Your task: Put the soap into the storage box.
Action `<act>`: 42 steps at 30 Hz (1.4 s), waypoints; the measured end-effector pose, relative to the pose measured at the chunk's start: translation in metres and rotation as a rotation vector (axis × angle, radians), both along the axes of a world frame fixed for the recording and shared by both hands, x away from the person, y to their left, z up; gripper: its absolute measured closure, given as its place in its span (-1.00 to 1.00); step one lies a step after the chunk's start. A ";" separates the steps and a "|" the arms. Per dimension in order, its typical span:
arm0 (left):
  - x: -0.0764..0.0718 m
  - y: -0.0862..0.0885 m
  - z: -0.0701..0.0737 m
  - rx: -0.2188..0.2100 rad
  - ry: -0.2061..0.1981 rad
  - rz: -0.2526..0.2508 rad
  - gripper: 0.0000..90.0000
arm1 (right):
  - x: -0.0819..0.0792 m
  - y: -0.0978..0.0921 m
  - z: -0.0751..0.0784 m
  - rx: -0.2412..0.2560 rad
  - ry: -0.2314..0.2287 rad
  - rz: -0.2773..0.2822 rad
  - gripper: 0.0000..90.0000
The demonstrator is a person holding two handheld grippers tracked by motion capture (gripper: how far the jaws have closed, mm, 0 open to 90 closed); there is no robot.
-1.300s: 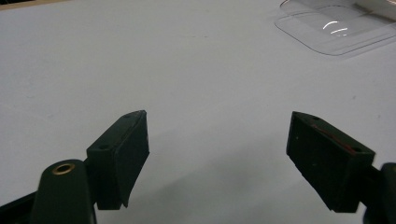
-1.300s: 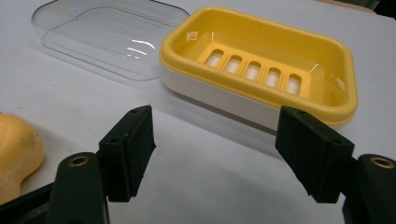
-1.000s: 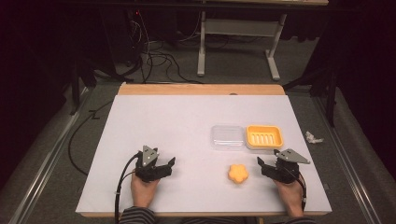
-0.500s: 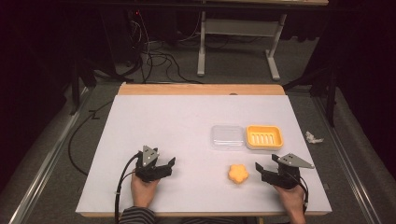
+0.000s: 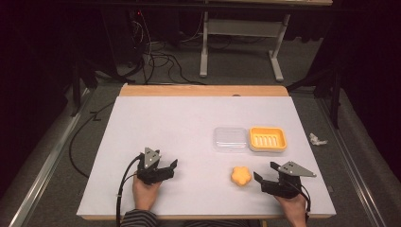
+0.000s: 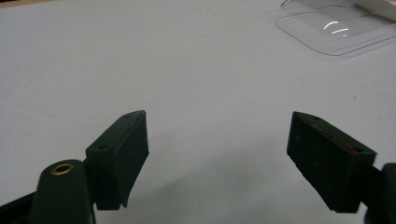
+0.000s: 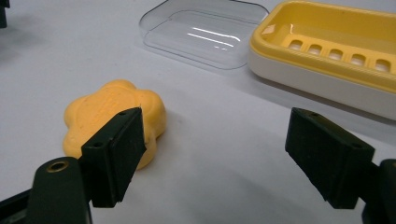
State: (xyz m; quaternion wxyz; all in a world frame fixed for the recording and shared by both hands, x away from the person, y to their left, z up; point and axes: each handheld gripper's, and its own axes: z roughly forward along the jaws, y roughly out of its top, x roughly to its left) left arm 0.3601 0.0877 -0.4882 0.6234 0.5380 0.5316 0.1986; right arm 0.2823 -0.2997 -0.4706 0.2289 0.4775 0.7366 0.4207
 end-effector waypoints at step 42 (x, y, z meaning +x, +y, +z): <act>0.001 0.001 0.000 0.002 0.005 0.007 -0.53 | 0.013 0.059 -0.005 -0.131 0.099 0.210 -0.68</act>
